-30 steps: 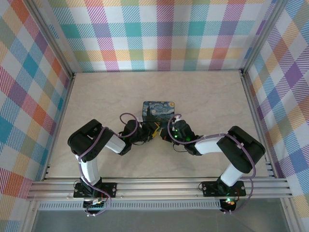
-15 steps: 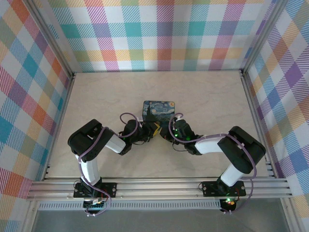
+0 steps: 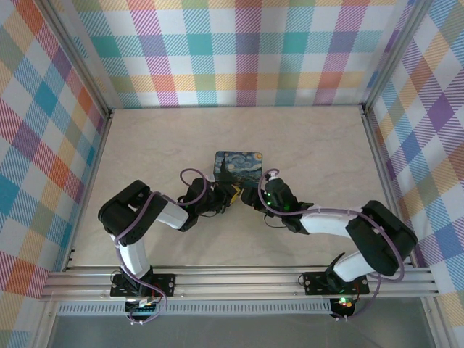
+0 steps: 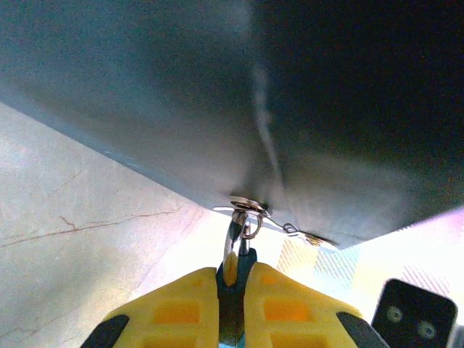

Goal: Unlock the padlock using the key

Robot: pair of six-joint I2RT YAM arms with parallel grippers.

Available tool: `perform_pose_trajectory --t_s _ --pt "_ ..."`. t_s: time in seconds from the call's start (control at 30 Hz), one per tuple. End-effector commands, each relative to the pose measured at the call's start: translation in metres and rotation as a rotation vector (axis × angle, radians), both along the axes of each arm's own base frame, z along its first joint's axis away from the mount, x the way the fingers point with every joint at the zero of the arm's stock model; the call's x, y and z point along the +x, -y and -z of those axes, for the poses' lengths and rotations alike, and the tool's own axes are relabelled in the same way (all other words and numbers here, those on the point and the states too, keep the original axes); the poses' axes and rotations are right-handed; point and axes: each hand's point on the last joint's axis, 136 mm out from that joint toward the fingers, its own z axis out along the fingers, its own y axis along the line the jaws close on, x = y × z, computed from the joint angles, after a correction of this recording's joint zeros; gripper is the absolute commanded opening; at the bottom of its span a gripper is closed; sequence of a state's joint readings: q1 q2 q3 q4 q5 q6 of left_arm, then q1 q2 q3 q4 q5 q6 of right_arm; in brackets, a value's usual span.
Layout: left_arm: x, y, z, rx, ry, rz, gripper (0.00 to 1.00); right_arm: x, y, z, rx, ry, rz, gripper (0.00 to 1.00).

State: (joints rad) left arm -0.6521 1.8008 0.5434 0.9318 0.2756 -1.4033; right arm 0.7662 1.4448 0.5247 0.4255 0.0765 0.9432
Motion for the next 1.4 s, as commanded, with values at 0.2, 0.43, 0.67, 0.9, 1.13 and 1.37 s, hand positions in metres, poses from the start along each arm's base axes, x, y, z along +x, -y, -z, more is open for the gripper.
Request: perform_pose_trajectory --t_s 0.2,0.43,0.67,0.9,1.13,1.37 --pt "-0.011 -0.001 0.002 0.054 -0.12 0.013 0.0 0.01 0.029 -0.05 -0.292 0.36 -0.1 0.84" --pt "-0.013 -0.002 -0.003 0.065 -0.155 0.014 0.0 0.004 0.024 -0.105 -0.434 0.73 -0.277 1.0" --pt "-0.014 -0.002 -0.009 0.05 -0.186 0.011 0.0 -0.017 0.011 -0.111 -0.551 0.97 -0.514 1.0" --pt "-0.014 -0.002 -0.012 0.032 -0.203 0.001 0.0 -0.04 -0.004 -0.058 -0.819 1.122 -0.844 1.0" --pt "-0.013 -0.003 -0.013 0.031 -0.206 -0.003 0.0 -0.034 -0.013 -0.018 -0.982 1.11 -0.937 0.96" --pt "-0.014 -0.002 -0.013 0.031 -0.209 0.001 0.0 -0.024 -0.026 -0.008 -0.988 1.09 -0.924 0.83"
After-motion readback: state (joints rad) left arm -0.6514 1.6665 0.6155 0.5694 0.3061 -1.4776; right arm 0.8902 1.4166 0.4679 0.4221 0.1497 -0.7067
